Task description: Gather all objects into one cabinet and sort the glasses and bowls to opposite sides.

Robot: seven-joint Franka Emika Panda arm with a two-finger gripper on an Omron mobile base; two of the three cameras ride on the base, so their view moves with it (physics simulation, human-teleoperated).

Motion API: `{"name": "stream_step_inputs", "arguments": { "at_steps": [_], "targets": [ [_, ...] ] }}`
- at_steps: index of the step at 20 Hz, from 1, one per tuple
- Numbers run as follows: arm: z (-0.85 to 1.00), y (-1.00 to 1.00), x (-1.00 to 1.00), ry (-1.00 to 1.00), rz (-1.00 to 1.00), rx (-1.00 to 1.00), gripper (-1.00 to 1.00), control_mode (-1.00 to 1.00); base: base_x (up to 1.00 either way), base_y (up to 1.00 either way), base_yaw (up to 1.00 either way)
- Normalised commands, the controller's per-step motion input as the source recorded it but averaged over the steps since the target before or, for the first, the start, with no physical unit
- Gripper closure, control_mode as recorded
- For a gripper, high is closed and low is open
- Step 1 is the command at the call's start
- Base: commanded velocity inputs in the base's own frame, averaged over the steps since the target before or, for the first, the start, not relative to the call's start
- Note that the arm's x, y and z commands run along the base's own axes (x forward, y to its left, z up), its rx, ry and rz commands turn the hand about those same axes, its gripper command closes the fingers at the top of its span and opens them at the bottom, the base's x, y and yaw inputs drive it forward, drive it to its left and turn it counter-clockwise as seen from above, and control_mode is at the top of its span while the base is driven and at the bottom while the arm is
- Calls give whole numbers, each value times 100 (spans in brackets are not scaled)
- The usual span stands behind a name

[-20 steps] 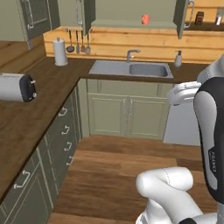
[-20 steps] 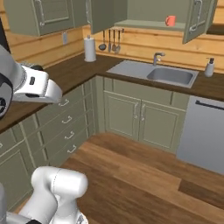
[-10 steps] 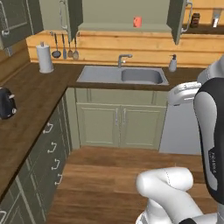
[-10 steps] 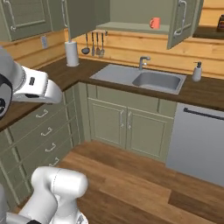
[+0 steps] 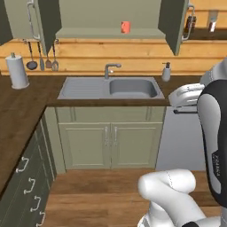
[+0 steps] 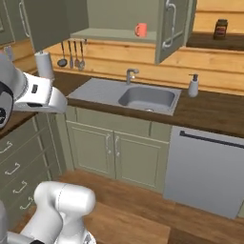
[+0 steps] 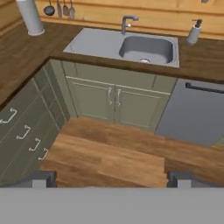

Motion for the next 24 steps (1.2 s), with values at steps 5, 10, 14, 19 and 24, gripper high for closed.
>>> {"name": "stream_step_inputs", "arguments": {
  "at_steps": [5, 10, 14, 19, 24],
  "targets": [
    [0, 0, 0, 0, 0, 0, -100, 100, 66, 22, -55],
    [0, 0, 0, 0, 0, 0, -100, 100, 7, 6, -4],
    [0, 0, 0, 0, 0, 0, -100, 100, 65, 44, -8],
    [0, 0, 0, 0, 0, 0, -100, 100, 87, 74, -3],
    [0, 0, 0, 0, 0, 0, -100, 100, 89, 39, -5]
  ]
}}
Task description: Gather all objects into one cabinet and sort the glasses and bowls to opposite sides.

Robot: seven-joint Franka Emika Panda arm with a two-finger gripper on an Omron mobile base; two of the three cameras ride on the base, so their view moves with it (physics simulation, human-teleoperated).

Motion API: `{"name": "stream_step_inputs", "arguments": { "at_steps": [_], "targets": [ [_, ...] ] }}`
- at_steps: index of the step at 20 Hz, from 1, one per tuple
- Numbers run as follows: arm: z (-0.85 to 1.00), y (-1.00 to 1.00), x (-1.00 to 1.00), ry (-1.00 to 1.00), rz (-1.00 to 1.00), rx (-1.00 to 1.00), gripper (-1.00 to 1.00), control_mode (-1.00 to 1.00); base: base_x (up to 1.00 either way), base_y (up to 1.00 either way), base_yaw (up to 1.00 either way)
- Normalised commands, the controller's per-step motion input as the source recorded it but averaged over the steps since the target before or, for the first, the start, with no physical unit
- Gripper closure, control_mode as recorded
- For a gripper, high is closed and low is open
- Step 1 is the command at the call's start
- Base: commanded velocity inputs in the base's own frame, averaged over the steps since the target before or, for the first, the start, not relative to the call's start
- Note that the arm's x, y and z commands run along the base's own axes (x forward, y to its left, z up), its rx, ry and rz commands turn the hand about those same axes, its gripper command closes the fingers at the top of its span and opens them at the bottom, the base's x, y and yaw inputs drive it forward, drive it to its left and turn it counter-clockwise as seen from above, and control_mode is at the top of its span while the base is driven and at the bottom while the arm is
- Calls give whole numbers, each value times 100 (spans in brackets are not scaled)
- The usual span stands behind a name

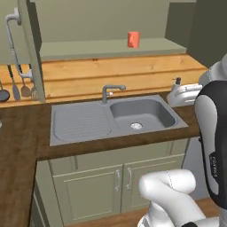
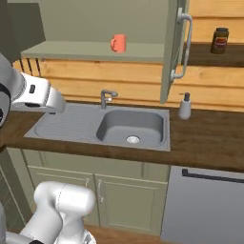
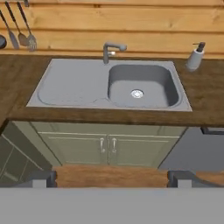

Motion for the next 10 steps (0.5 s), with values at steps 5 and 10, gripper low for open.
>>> {"name": "stream_step_inputs", "arguments": {
  "at_steps": [5, 10],
  "targets": [
    [0, 0, 0, 0, 0, 0, -100, 100, 89, 12, -6],
    [0, 0, 0, 0, 0, 0, -100, 100, 63, 9, 0]
  ]
}}
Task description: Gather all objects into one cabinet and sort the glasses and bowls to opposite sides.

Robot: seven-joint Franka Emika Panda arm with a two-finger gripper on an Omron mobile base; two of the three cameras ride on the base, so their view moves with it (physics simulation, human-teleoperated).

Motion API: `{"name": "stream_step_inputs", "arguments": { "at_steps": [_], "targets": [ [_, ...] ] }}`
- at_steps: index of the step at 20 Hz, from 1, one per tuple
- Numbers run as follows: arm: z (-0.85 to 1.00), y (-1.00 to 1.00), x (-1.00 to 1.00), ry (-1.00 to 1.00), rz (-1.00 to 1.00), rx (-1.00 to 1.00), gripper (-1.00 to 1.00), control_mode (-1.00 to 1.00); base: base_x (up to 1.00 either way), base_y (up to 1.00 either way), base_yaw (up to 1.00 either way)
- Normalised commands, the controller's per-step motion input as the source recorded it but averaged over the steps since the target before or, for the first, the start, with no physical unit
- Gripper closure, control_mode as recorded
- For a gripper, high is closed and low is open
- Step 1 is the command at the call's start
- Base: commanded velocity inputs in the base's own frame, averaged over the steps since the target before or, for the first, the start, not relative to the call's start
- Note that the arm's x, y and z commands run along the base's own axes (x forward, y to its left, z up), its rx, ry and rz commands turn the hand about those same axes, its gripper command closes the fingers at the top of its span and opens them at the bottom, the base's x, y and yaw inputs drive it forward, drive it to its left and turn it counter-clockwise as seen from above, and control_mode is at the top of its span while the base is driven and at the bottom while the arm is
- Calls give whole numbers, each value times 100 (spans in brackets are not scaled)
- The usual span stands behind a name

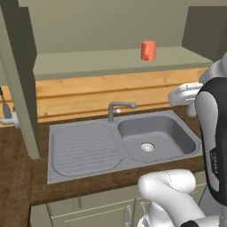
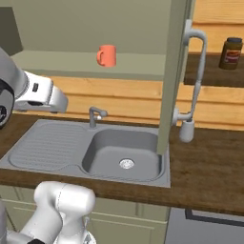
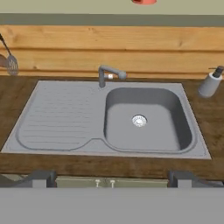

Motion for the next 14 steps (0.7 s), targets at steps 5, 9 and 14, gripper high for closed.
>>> {"name": "stream_step_inputs", "arguments": {
  "at_steps": [5, 9, 14],
  "targets": [
    [0, 8, 30, 0, 0, 0, -100, -100, 3, 11, 0],
    [5, 9, 76, 0, -8, 0, -100, -100, 0, 0, 0],
    [21, 16, 62, 4, -39, -6, -100, -100, 0, 0, 0]
  ]
}}
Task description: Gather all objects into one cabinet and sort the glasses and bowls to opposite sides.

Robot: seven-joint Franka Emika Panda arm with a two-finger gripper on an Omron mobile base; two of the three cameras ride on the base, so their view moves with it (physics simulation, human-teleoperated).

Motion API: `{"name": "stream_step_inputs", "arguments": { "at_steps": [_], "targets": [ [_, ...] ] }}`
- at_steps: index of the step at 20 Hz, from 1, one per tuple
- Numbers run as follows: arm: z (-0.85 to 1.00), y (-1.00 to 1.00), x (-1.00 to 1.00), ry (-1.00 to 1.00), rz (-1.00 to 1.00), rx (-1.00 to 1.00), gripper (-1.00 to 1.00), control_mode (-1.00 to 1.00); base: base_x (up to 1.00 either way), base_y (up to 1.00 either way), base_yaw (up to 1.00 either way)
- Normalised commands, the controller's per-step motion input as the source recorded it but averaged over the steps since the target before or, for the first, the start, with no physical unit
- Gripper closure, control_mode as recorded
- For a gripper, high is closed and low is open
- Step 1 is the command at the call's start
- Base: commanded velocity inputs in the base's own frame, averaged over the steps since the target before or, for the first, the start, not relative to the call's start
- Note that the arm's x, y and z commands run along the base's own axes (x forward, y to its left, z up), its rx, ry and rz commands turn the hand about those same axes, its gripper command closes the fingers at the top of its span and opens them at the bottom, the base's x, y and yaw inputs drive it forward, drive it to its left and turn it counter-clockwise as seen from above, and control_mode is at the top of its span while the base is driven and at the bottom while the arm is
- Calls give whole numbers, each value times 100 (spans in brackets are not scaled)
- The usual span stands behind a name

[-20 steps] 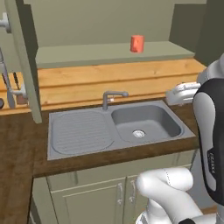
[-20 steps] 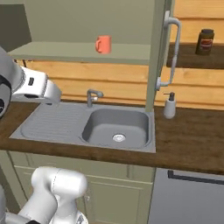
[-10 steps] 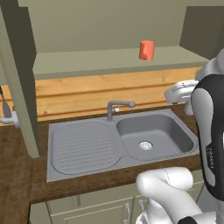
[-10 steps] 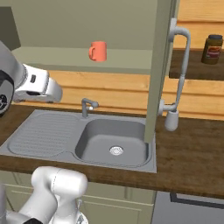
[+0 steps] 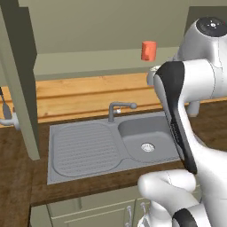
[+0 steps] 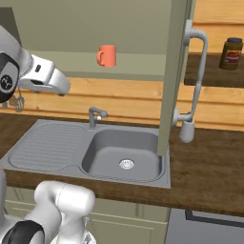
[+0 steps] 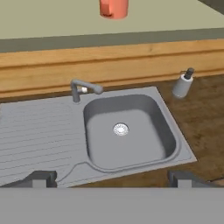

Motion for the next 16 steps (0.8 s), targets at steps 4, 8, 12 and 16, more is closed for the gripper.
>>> {"name": "stream_step_inputs", "arguments": {
  "at_steps": [4, 8, 12, 16],
  "targets": [
    [3, -7, 49, -5, -30, -1, -100, -100, 0, 0, 0],
    [0, -16, 53, -9, -4, 0, -100, -100, 0, 0, 0],
    [0, -10, 64, -14, 0, 0, -100, -100, 0, 0, 0],
    [0, -7, 73, -8, 0, 0, -100, -100, 0, 0, 0]
  ]
}}
